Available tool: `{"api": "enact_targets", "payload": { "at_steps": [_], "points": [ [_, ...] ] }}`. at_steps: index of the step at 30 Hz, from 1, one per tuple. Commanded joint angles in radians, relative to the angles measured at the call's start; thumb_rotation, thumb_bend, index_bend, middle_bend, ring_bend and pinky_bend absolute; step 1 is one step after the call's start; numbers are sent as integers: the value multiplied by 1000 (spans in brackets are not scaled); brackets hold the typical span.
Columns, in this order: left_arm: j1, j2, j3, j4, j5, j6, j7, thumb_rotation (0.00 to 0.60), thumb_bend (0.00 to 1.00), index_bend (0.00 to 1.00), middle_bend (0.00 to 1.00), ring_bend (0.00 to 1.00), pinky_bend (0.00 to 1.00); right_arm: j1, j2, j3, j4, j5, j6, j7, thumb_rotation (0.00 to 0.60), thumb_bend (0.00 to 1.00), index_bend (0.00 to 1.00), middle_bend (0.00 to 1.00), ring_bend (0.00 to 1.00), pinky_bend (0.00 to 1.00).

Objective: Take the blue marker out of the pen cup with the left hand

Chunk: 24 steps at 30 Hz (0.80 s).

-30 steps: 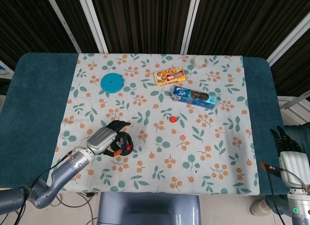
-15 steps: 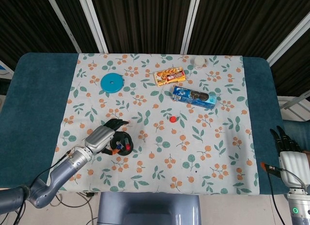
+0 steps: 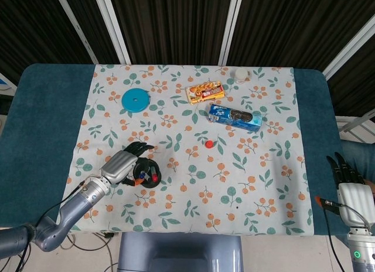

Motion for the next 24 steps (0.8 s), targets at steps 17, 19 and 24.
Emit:
{"api": "enact_targets", "payload": {
  "at_steps": [17,19,24],
  "points": [
    [2,17,-8,-36,-10,21,32,600,349,578,124,0,0,1,3,-1,-7,4,-7,0,600,148,87,33,159,241],
    [3,27,-9,-52,-6,27,36,600,349,579,124,0,0,1,3,-1,-8,4,-8,1,600,149,87,33,159,241],
    [9,76,-14,-118,3,49,60,600,349,583,124,0,0,1,4,-1,-9,7,-10,2,600,149,87,33,159,241]
  ]
}}
